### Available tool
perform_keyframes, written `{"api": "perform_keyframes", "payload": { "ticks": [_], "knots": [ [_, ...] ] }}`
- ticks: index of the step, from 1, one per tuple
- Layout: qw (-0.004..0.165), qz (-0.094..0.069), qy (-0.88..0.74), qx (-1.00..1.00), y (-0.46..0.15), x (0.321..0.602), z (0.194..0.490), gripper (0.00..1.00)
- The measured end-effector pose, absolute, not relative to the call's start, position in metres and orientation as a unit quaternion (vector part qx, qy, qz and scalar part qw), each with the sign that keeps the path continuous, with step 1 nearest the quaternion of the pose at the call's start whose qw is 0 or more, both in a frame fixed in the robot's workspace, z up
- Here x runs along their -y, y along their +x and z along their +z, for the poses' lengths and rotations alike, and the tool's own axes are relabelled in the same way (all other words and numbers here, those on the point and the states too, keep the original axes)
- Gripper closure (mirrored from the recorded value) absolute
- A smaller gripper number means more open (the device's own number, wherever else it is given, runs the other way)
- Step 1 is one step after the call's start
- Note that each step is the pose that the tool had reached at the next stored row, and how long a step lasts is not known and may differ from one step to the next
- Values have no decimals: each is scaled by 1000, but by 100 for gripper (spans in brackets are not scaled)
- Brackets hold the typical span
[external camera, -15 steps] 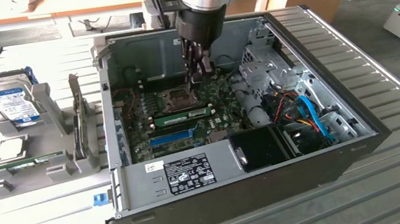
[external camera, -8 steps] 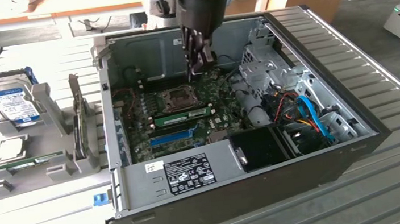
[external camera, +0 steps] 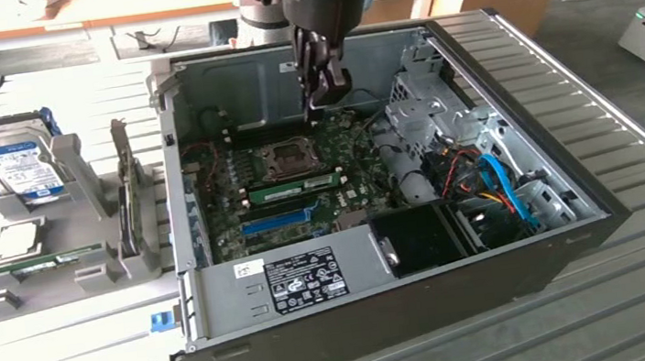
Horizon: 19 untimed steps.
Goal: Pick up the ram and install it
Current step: 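Insert the ram into the slot, then press down the ram until it locks into place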
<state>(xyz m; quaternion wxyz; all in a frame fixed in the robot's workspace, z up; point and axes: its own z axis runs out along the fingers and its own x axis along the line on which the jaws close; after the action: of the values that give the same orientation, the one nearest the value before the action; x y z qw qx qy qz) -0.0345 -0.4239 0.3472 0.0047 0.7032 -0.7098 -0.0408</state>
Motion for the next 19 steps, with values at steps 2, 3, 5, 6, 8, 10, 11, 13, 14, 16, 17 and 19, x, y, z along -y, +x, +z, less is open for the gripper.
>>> {"api": "perform_keyframes", "payload": {
  "ticks": [2, 3, 5, 6, 8, 10, 11, 13, 14, 16, 17, 19],
  "knots": [
    [5, -41, 703, 710, -34, 424, 348, 75],
    [5, -41, 703, 710, -34, 424, 348, 75],
    [5, -41, 703, 710, -34, 424, 348, 75],
    [5, -41, 703, 710, -34, 424, 348, 75],
    [5, -41, 703, 710, -34, 424, 348, 75],
    [5, -41, 703, 710, -34, 424, 348, 75],
    [5, -41, 703, 710, -34, 424, 348, 75],
    [5, -41, 703, 710, -34, 424, 348, 75],
    [5, -41, 703, 710, -34, 424, 348, 75],
    [5, -41, 703, 710, -34, 424, 348, 75],
    [5, -41, 703, 710, -34, 424, 348, 75],
    [5, -41, 703, 710, -34, 424, 348, 75]
  ]
}}
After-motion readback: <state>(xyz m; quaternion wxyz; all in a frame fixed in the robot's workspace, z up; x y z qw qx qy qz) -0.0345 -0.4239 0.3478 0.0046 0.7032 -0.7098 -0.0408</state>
